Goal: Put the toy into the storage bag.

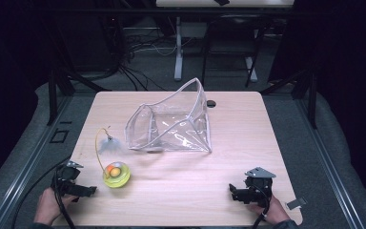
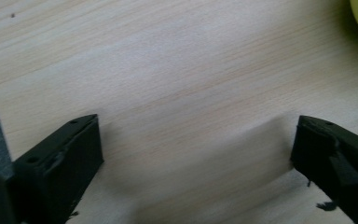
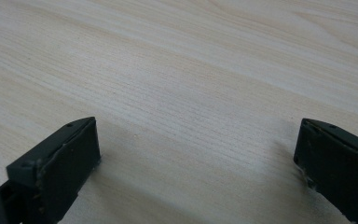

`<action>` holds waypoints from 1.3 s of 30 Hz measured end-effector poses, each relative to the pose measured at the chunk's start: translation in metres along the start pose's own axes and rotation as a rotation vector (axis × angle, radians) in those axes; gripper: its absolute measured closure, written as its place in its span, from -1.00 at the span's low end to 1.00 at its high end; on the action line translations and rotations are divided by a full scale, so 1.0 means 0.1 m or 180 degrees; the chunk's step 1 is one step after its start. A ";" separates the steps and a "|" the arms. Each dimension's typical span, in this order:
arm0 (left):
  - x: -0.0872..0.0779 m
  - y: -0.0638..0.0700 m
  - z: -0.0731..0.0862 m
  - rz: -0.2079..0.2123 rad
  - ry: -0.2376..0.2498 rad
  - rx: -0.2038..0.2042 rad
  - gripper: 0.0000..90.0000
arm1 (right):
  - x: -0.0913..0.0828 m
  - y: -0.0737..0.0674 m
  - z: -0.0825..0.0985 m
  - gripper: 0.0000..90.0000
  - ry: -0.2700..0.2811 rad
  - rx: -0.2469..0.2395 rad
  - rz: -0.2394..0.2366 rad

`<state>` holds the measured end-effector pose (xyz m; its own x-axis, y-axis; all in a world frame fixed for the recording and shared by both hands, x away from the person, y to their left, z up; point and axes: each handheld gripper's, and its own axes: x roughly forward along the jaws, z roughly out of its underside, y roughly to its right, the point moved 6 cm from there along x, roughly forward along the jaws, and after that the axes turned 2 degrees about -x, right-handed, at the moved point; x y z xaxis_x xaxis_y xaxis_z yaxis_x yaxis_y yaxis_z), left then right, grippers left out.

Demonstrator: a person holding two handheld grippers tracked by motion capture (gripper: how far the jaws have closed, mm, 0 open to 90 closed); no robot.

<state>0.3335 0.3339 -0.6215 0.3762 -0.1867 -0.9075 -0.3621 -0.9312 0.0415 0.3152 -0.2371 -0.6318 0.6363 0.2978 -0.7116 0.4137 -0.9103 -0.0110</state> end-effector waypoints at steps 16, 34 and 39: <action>-0.31 0.18 -0.07 0.0202 0.0215 0.0052 -1.00 | 0.00 0.00 0.00 -1.00 0.0005 -0.0003 0.0005; -0.66 0.38 -0.29 0.0430 0.0583 0.0226 -1.00 | 0.00 0.00 0.00 -1.00 0.0001 -0.0007 -0.0002; -0.73 0.43 -0.37 0.0420 0.0679 0.0290 -1.00 | 0.01 0.00 0.00 -1.00 0.0000 -0.0007 -0.0008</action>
<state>0.3224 0.2958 -0.5383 0.4884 -0.3754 -0.7877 -0.4917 -0.8642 0.1070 0.3157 -0.2368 -0.6319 0.6353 0.3003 -0.7115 0.4169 -0.9089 -0.0113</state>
